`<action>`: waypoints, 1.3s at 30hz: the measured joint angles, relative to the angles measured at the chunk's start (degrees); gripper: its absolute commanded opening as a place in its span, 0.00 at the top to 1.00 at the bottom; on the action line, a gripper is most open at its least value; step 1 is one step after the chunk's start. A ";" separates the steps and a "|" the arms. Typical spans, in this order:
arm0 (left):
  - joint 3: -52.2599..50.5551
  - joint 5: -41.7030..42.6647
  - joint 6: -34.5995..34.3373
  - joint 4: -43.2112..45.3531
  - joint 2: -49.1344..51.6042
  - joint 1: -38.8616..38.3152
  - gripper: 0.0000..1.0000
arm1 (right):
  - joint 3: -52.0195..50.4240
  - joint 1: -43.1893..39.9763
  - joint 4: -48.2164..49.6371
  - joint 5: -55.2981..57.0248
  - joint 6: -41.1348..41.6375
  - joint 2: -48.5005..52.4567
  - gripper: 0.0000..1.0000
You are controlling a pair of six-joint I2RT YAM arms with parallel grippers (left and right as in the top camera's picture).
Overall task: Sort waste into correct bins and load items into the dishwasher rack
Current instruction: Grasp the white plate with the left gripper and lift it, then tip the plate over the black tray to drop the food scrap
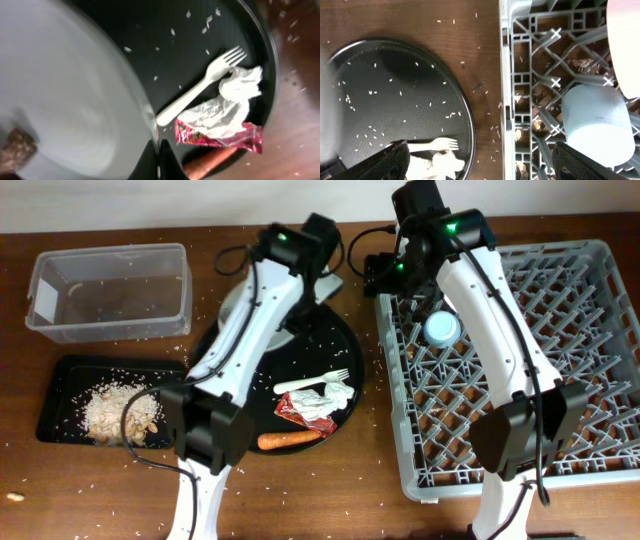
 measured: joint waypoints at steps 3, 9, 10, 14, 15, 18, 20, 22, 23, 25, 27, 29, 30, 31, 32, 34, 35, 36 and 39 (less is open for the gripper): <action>5.90 0.11 -3.02 -3.28 -0.35 2.12 1.00 | 0.00 0.00 -0.07 -0.02 0.02 0.00 0.10; -0.31 2.69 -8.94 -3.15 -11.76 11.04 1.00 | 0.00 0.00 -0.07 0.00 0.00 0.00 0.10; -3.85 3.98 -9.33 -3.65 -17.25 13.03 1.00 | 0.00 0.00 0.00 0.00 0.00 0.00 0.11; -17.59 8.70 -9.51 -3.54 -29.38 21.90 1.00 | 0.00 0.00 -0.09 0.00 -0.48 0.00 0.10; -21.86 10.47 -8.83 -3.28 -30.97 25.07 1.00 | 0.00 0.00 -0.11 -0.02 -0.57 0.00 0.10; -32.24 18.47 -3.96 2.43 -31.58 30.58 1.00 | -0.02 0.00 -0.20 -0.02 -0.70 0.00 0.11; -37.68 24.24 0.13 7.08 -31.58 34.12 1.00 | -0.02 0.00 -0.31 -0.02 -0.70 0.00 0.11; -42.91 32.44 6.54 9.25 -31.52 38.75 1.00 | -0.02 0.00 -0.50 0.00 -0.72 0.00 0.10; -44.59 36.74 10.43 9.20 -31.52 41.75 1.00 | -0.02 0.00 -0.52 -0.02 -0.70 0.00 0.10; -46.40 44.65 17.94 8.13 -31.52 48.15 1.00 | -0.02 0.00 -0.74 -0.02 -0.74 0.00 0.10; -47.43 52.96 25.83 5.86 -31.52 56.78 1.00 | -0.04 0.00 -1.36 -0.02 -0.72 0.00 0.10; -48.96 58.69 30.64 4.17 -31.54 63.28 1.00 | -0.02 0.00 -1.57 -0.02 -0.72 0.00 0.10; -50.03 61.22 32.30 3.45 -31.52 66.49 1.00 | -0.04 0.00 -1.62 -0.02 -0.72 0.00 0.10; -50.77 63.04 33.09 3.04 -31.54 68.39 1.00 | -0.02 0.00 -1.62 -0.02 -0.72 0.00 0.10; -52.06 65.20 33.70 2.54 -31.63 70.95 1.00 | -0.04 0.00 -1.66 -0.02 -0.70 0.00 0.11; -55.30 68.06 34.49 2.32 -31.65 76.52 1.00 | -0.04 0.00 -1.77 -0.02 -0.70 0.00 0.11; -56.68 69.07 34.51 2.27 -31.63 78.53 1.00 | -0.02 0.00 -1.90 -0.02 -0.70 0.00 0.11; -57.33 70.16 34.69 2.12 -31.63 79.32 1.00 | -0.04 0.00 -1.92 -0.02 -0.70 0.00 0.11; -57.24 73.70 34.71 2.23 -32.35 77.15 1.00 | -0.02 0.00 -2.08 -0.02 -0.72 0.00 0.11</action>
